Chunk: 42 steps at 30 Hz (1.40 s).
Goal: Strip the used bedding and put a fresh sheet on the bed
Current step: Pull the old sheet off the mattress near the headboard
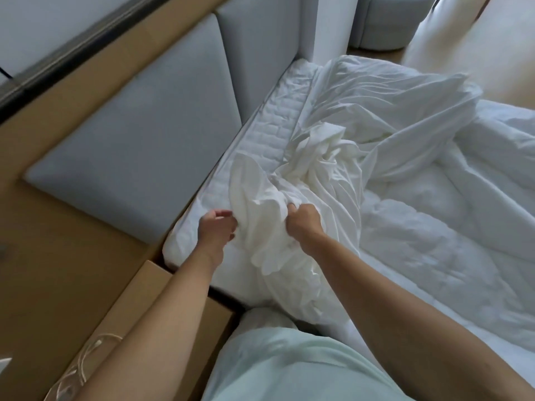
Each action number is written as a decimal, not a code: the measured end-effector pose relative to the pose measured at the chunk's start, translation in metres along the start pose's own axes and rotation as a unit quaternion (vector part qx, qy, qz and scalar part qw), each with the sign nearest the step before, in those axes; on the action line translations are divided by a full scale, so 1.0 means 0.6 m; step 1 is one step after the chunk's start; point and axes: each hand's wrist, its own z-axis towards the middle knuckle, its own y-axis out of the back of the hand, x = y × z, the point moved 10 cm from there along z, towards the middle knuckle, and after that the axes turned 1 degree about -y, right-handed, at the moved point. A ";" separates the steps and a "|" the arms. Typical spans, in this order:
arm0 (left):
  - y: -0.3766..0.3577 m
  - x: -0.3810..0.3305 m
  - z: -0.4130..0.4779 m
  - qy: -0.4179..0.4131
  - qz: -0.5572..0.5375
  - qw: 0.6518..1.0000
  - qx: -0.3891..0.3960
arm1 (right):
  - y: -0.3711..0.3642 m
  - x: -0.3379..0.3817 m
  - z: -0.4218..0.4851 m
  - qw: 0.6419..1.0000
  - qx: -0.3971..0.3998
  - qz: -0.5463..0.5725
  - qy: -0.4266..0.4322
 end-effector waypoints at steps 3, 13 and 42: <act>-0.090 0.038 -0.030 0.008 0.032 0.976 0.214 | 0.005 0.013 0.005 0.999 -0.005 0.031 -0.006; -0.145 -0.080 0.064 -0.154 0.154 0.930 0.297 | -0.004 0.029 0.026 0.986 0.009 0.151 -0.070; -0.148 -0.095 0.171 -0.208 0.220 0.912 0.276 | 0.102 0.148 0.078 0.979 -0.112 -0.108 0.132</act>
